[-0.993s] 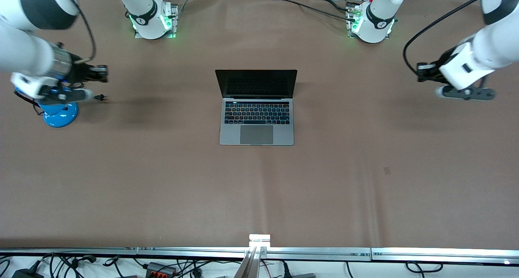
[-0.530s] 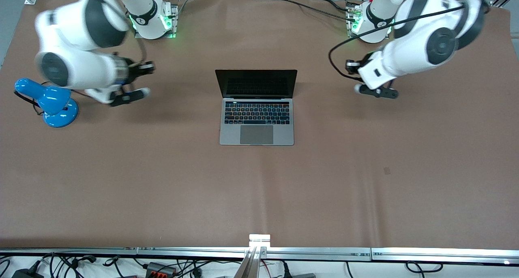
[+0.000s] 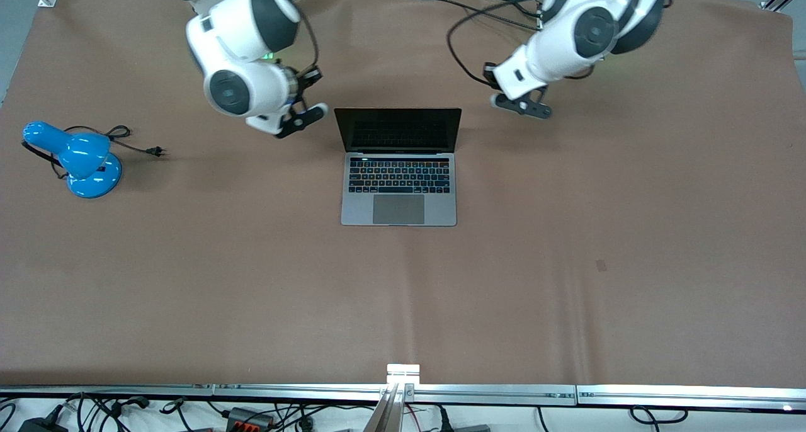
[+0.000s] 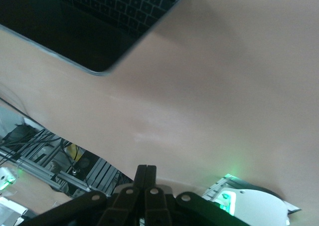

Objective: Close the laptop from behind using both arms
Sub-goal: 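Move both grippers toward the laptop screen's back edge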

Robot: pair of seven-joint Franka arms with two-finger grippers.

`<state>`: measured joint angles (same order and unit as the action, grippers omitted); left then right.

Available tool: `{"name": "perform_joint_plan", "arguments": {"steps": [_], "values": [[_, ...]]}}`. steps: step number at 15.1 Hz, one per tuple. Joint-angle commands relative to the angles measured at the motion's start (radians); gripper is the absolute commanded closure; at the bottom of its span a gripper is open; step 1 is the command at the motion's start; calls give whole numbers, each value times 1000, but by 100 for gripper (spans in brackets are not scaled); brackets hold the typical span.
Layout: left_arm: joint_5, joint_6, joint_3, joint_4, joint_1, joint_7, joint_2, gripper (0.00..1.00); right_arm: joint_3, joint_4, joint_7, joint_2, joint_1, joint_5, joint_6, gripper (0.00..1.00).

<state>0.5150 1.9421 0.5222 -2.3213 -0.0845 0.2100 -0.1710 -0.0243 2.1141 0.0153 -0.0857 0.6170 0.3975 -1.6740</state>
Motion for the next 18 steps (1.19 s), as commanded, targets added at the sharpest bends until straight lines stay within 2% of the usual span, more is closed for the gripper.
{"name": "perform_joint_plan", "arguments": {"steps": [1,4,7,9,13,18], "values": [[37,116,96,-35,9,37,25,100,-14,7,89,-31,88,20,-93,100],[37,188,117,-29,6,52,80,100,-14,3,169,-55,134,20,-220,100],[36,308,128,-12,5,75,189,100,-16,-14,186,-69,129,20,-300,100],[33,327,130,20,3,75,237,100,-19,-40,186,-72,118,20,-314,100],[7,377,127,112,3,81,361,100,-22,-45,236,-88,121,18,-430,100],[-110,380,114,206,6,132,461,100,-26,-81,251,-138,113,14,-509,100]]}}
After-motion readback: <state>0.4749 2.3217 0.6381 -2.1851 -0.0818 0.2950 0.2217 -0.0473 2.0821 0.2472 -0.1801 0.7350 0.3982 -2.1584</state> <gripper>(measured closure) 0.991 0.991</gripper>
